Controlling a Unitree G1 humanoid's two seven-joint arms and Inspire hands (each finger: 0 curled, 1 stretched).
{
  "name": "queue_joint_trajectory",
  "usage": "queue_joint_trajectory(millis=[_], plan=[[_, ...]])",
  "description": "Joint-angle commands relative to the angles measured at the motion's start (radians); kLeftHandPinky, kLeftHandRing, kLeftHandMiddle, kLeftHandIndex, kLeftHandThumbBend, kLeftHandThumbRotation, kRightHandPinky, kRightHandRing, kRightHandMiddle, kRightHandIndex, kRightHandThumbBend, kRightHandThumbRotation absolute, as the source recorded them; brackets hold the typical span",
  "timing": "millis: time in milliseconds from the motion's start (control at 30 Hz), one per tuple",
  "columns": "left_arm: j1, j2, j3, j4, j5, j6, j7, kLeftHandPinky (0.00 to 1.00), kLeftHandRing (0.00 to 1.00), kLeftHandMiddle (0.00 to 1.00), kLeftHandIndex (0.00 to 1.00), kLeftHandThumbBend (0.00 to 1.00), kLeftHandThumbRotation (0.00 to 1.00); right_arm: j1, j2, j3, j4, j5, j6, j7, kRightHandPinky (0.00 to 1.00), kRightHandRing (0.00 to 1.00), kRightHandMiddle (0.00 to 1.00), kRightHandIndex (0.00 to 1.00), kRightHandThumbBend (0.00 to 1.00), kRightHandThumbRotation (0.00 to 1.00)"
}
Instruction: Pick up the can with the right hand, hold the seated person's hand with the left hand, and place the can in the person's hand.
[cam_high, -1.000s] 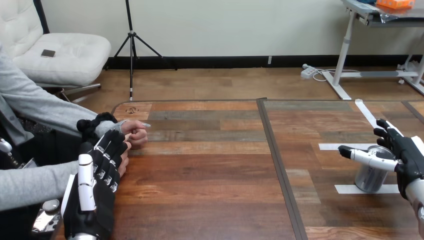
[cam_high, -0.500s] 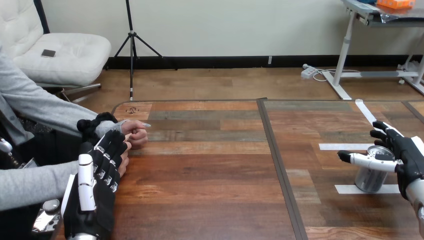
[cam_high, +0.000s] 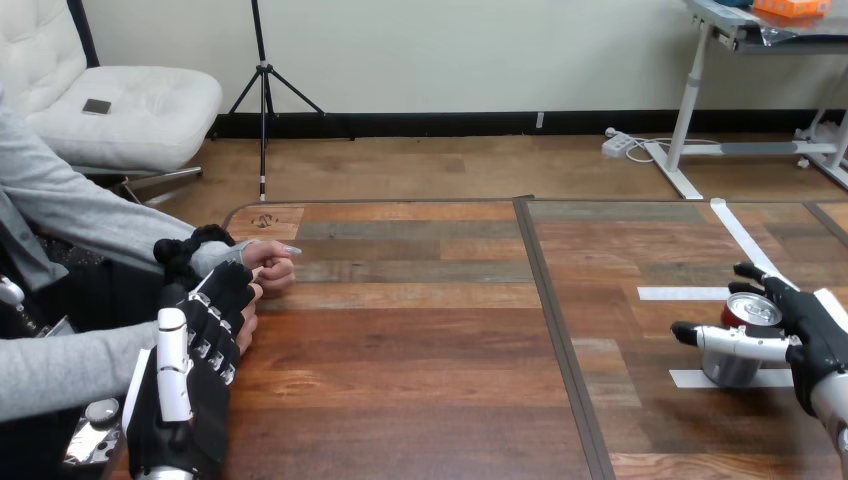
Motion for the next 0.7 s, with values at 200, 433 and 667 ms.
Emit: queue_joint_trajectory(millis=[200,433,667], plan=[[-0.05,0.007,-0.003,-0.041,0.004,-0.018,-0.01,1.0,0.92,0.87,0.81,0.53,1.0,0.004,-0.017,0.018,-0.007,-0.007,0.032,0.022,0.88,0.88,0.88,0.9,1.0,0.07],[-0.052,0.009,-0.004,-0.035,0.012,-0.023,-0.006,1.0,0.92,0.87,0.81,0.53,1.0,0.003,-0.025,0.003,0.0,0.012,0.034,0.041,0.86,0.86,0.86,0.88,1.0,0.06],[-0.052,0.01,-0.005,-0.034,0.015,-0.024,-0.003,1.0,0.92,0.87,0.8,0.53,1.0,0.001,-0.03,-0.01,0.002,0.024,0.053,0.05,0.82,0.84,0.84,0.86,0.96,0.01]])
